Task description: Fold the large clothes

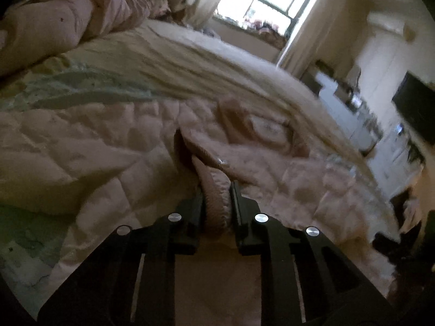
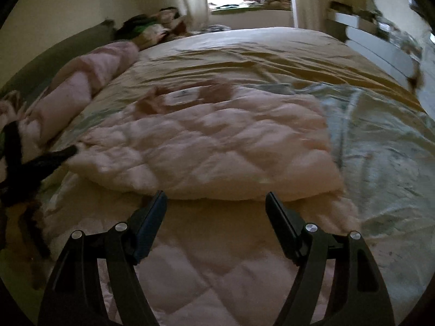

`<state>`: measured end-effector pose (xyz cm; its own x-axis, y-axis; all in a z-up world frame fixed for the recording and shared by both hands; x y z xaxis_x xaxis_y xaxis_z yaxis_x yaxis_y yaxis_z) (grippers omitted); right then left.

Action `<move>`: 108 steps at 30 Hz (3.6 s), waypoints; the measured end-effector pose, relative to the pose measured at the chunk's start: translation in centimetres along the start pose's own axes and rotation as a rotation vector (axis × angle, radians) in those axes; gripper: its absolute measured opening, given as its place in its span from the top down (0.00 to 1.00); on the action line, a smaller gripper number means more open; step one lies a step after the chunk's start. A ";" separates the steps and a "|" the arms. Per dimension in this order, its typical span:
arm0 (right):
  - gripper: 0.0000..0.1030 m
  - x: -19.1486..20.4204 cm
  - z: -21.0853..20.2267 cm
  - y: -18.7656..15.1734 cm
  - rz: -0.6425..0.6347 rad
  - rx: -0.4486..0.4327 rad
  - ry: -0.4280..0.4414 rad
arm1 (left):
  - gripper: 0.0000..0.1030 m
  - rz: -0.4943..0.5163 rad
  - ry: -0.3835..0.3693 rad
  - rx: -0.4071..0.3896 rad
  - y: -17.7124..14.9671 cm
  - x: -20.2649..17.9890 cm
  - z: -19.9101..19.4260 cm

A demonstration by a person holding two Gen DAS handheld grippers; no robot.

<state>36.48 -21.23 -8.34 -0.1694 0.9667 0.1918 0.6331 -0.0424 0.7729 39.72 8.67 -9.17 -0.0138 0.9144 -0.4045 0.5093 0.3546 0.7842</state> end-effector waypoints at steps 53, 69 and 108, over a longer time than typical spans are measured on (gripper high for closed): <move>0.22 -4.0 9.7 -1.1 0.082 0.118 -0.077 | 0.42 0.189 0.044 0.217 -7.3 -2.2 4.7; 0.04 -1.4 3.3 0.3 0.089 -0.007 -0.019 | 0.09 0.183 0.087 0.205 -6.3 -2.8 1.1; 0.04 23.9 2.0 3.6 -0.168 -0.062 0.292 | 0.09 -0.039 0.386 -0.059 4.0 12.3 -8.9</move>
<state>36.24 2.20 -2.19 -0.4820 0.8489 0.2170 0.5323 0.0870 0.8421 34.00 23.04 -6.79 -0.3605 0.9023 -0.2364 0.4522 0.3907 0.8018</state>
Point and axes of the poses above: each gripper's, at about its wrist camera, not at the fingertips, and z roughly the way its jaws point, x to its left, y to its top, the point moved 10 cm from there along z, roughly the way its jaws point, and after that the axes turned 10 degrees about -x, right-handed, at the moved point
